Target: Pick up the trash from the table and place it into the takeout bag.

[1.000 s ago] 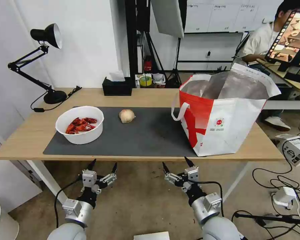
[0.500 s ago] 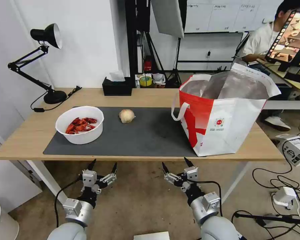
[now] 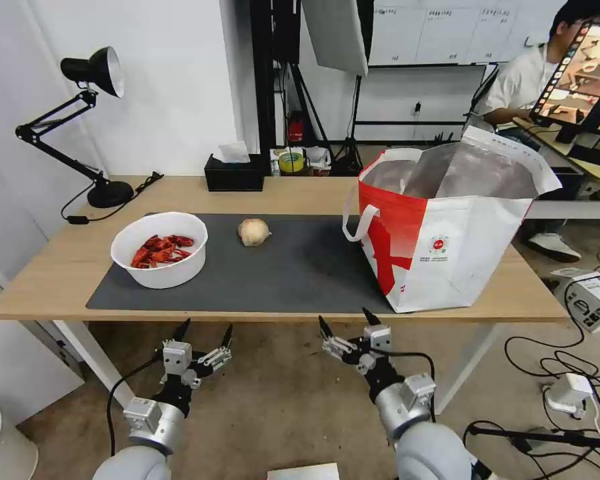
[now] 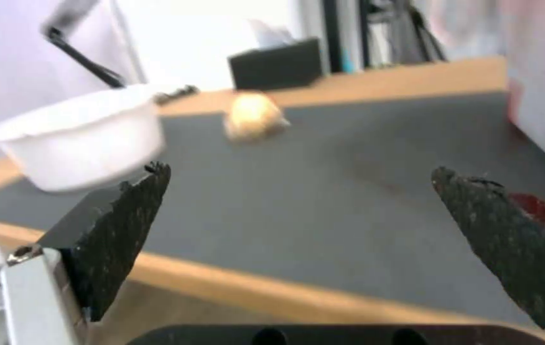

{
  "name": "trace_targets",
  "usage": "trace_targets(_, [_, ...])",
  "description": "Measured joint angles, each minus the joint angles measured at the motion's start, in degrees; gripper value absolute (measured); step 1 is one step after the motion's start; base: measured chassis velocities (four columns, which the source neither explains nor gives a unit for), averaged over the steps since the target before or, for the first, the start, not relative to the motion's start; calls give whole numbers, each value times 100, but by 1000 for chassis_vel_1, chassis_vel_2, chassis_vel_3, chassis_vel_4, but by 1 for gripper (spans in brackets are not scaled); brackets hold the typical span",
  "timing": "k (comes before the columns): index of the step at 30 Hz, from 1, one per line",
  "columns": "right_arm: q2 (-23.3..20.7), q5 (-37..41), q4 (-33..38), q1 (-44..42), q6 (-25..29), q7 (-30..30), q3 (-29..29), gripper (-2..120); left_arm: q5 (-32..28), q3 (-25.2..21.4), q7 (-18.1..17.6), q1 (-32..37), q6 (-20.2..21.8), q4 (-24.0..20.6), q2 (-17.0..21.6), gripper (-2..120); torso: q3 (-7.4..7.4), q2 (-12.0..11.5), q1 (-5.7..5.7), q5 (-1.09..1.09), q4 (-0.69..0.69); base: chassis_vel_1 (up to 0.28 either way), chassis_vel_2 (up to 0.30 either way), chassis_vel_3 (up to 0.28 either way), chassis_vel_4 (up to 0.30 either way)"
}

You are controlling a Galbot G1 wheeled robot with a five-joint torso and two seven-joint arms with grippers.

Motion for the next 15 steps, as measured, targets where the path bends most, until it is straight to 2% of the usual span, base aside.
trace_targets(5, [-180,439,-44,587,-3,-590,-128,100,13,-14,0,55,-11,-21,-38,100,0,0,0,0,-1,0,0,0,0])
trace_targets(8, [-209,545,-173,997,-74,-709,-278,100,27,-17,-2,67,-14,-27,-56,100,0,0,0,0,-1,0,0,0,0])
trace_targets(15, [-86,690,-644,2081,-247,-564,-861,100,41,-89,-1,132,-19,-74,-111,100,0,0,0,0,0,0,0,0,0])
